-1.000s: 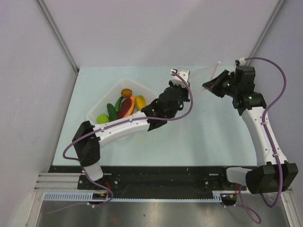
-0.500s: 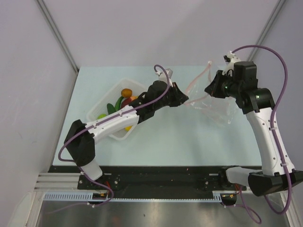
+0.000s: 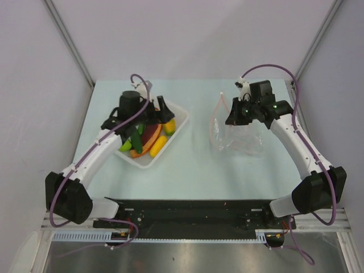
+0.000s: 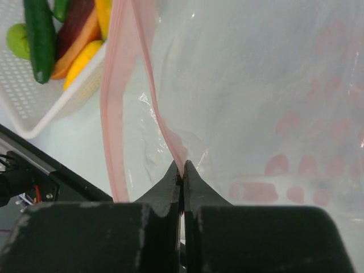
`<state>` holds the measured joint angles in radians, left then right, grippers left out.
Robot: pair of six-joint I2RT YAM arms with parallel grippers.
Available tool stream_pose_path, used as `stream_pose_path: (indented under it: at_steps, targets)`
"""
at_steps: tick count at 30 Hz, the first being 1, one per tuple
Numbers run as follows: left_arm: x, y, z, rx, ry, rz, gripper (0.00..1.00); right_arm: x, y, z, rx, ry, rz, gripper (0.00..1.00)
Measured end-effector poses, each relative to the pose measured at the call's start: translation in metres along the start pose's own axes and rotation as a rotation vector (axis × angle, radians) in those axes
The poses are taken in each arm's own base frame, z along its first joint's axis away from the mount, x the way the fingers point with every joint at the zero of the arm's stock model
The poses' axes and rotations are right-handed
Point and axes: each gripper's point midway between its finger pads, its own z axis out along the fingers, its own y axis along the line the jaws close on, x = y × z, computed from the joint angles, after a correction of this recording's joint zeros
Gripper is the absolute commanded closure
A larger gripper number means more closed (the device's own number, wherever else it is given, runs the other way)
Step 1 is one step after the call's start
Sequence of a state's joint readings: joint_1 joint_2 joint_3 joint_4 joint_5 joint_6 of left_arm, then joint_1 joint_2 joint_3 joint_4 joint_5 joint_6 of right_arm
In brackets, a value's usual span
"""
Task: Place the food in the zip-top bag and seal the zipper
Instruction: Pick up the fake food from the bin.
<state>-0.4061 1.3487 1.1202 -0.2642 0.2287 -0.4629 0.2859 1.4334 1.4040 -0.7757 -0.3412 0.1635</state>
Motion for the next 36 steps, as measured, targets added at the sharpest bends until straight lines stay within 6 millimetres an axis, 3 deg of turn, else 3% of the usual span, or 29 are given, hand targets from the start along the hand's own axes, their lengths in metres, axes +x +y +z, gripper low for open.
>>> stream_pose_path:
  at_steps: [3,5,8,12,25,31,36]
  targets:
    - [-0.023,0.047,-0.022,-0.112,-0.019,0.130,0.14,-0.010,0.009,0.003,-0.047,-0.037,-0.008,1.00]
    - [-0.026,0.071,-0.028,-0.170,0.027,0.212,0.20,-0.016,0.013,0.006,-0.072,-0.055,-0.002,1.00]
    - [-0.021,0.103,-0.022,-0.222,0.138,0.317,0.22,-0.020,0.016,0.014,-0.099,-0.062,0.012,1.00]
    - [-0.002,0.127,-0.002,-0.231,0.284,0.393,0.24,-0.021,0.016,0.023,-0.113,-0.054,0.032,1.00]
    - [0.022,0.159,0.070,-0.228,0.474,0.484,0.24,-0.021,0.013,0.030,-0.113,-0.046,0.037,1.00]
    - [0.042,0.166,0.064,-0.263,0.531,0.462,0.22,-0.022,0.010,0.029,-0.106,-0.048,0.044,1.00]
    - [0.071,0.177,0.052,-0.299,0.608,0.428,0.11,-0.022,0.008,0.029,-0.106,-0.049,0.049,1.00]
